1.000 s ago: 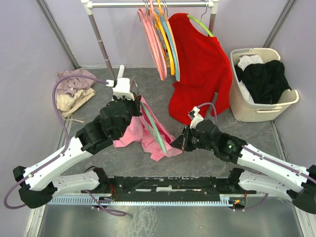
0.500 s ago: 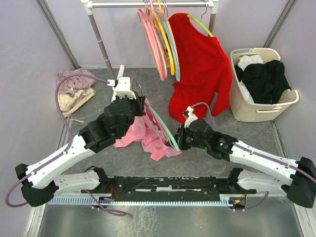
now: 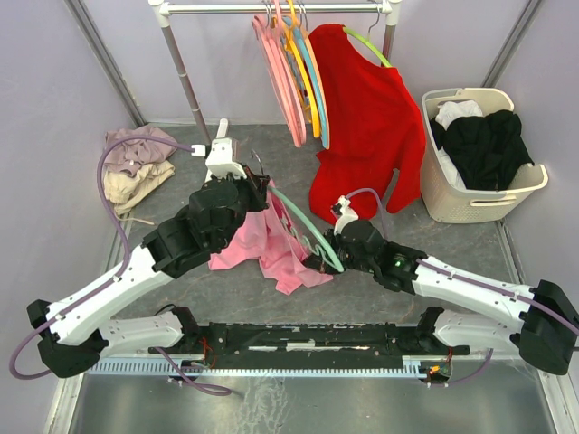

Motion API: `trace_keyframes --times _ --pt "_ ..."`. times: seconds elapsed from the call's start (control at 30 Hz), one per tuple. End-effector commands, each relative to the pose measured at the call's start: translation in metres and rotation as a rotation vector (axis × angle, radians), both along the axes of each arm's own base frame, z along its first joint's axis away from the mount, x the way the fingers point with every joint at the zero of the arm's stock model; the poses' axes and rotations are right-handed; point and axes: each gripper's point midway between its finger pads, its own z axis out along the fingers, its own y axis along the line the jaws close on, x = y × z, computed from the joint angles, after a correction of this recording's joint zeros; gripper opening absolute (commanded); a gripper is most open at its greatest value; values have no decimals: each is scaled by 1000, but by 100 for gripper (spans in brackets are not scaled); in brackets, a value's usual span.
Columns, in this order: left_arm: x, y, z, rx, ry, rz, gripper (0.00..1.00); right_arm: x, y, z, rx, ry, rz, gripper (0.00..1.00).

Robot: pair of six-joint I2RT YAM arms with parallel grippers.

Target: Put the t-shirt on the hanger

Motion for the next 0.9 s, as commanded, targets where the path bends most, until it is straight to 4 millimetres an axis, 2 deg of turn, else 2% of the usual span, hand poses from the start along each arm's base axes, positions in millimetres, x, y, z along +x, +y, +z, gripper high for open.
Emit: trace_keyframes --times 0.0,0.2,0.43,0.67,0.87 --pt "7 3 38 -199 -71 62 3 3 10 22 77 -57 17 1" --pt "14 12 29 -194 -97 135 3 -4 6 32 135 -51 16 1" --pt "19 28 13 -93 -107 215 3 -14 -18 49 173 -67 -27 1" --pt "23 37 3 -17 -115 260 3 -17 -35 74 189 -97 -62 1" --pt "27 38 -8 37 -117 285 3 -19 -39 96 198 -123 -59 1"
